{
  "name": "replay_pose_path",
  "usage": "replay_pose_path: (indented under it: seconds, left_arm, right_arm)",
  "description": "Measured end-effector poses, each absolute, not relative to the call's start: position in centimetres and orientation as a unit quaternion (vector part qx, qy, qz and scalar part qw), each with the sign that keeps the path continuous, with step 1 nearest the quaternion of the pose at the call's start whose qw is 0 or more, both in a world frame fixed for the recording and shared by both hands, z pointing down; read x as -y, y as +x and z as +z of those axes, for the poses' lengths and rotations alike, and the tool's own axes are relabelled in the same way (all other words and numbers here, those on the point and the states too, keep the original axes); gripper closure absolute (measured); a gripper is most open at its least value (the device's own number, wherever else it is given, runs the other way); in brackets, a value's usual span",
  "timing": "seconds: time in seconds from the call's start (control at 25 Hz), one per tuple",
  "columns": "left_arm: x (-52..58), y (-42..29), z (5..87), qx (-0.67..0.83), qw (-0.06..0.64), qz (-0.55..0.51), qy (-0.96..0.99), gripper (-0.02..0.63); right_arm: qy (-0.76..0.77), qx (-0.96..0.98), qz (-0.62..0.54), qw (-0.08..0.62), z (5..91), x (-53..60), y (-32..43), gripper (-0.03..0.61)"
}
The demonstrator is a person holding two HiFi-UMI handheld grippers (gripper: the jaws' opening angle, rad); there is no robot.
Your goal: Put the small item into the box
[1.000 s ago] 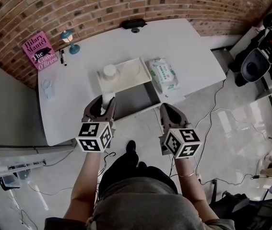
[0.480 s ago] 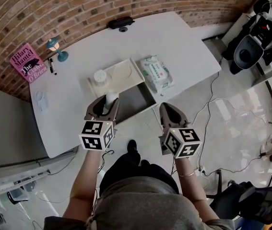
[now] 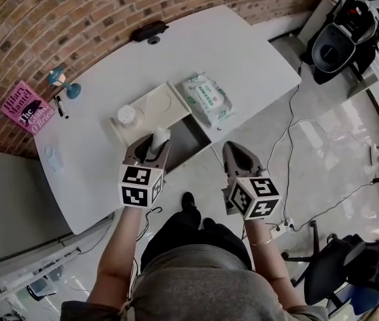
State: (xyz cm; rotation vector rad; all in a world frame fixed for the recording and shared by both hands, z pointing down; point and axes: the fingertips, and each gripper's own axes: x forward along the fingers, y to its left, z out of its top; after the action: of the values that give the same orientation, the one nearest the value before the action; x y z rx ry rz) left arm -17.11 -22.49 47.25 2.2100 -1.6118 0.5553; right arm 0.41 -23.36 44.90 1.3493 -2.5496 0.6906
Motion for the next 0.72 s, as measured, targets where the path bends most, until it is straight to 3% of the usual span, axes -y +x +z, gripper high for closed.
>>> replay_pose_path:
  seconds: [0.72]
  left_arm:
    - [24.2,-13.1,52.2,0.473,0.174,0.326,0.8,0.437]
  right_arm:
    - [0.499,0.825,0.253,0.081,46.1,22.6,3.9,0.572]
